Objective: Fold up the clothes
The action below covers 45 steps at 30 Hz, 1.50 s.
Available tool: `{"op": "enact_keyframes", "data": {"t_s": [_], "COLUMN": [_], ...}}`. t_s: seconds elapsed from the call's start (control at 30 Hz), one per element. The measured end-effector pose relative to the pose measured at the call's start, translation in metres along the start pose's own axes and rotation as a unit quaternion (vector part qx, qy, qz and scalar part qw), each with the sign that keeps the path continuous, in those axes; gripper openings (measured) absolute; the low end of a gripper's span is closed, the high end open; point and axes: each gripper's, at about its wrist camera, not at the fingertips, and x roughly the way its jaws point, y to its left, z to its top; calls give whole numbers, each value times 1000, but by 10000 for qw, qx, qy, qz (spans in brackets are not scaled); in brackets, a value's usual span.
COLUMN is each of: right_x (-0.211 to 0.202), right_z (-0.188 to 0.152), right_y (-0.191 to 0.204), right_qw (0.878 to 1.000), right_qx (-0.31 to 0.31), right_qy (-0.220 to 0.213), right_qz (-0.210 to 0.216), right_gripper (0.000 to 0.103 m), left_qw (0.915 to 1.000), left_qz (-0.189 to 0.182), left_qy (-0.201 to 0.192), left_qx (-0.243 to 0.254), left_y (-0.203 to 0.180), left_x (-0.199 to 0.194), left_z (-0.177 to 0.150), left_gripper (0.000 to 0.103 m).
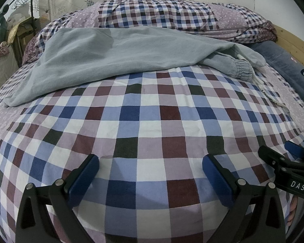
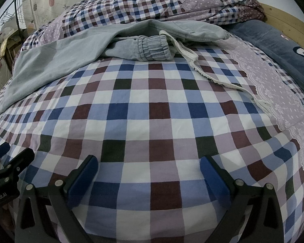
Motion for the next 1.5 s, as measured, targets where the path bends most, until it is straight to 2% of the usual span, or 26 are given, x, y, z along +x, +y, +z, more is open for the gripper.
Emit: {"op": "enact_keyframes", "data": {"t_s": [0.27, 0.57, 0.93, 1.23, 1.33, 1.4, 1.5], "right_x": [0, 0, 0, -2, -4, -7, -11], "right_z": [0, 0, 1, 0, 1, 3, 7], "right_y": [0, 0, -1, -3, -4, -9, -15], "right_qw": [10000, 10000, 9999, 9997, 9992, 9977, 9943], "right_qx": [14, 13, 69, 155, 220, 345, 518], "right_qy": [-5, -5, -7, -84, -138, -216, -290], "right_qz": [19, 12, 80, 186, 310, 536, 887], "right_gripper": [103, 103, 103, 103, 103, 100, 91], "left_qw": [10000, 10000, 10000, 9987, 9976, 9966, 9950], "left_qz": [-56, 60, -54, -338, -433, -495, -589], "left_qy": [3, -29, 30, -88, -134, -164, -210], "left_qx": [-18, 62, 38, -378, -530, -631, -783], "left_y": [3, -1, 3, 26, 34, 39, 47], "left_x": [0, -1, 1, -9, -13, -15, -19], "left_z": [2, 0, 2, 5, 6, 6, 7], "left_gripper": [103, 103, 103, 103, 96, 83, 77]}}
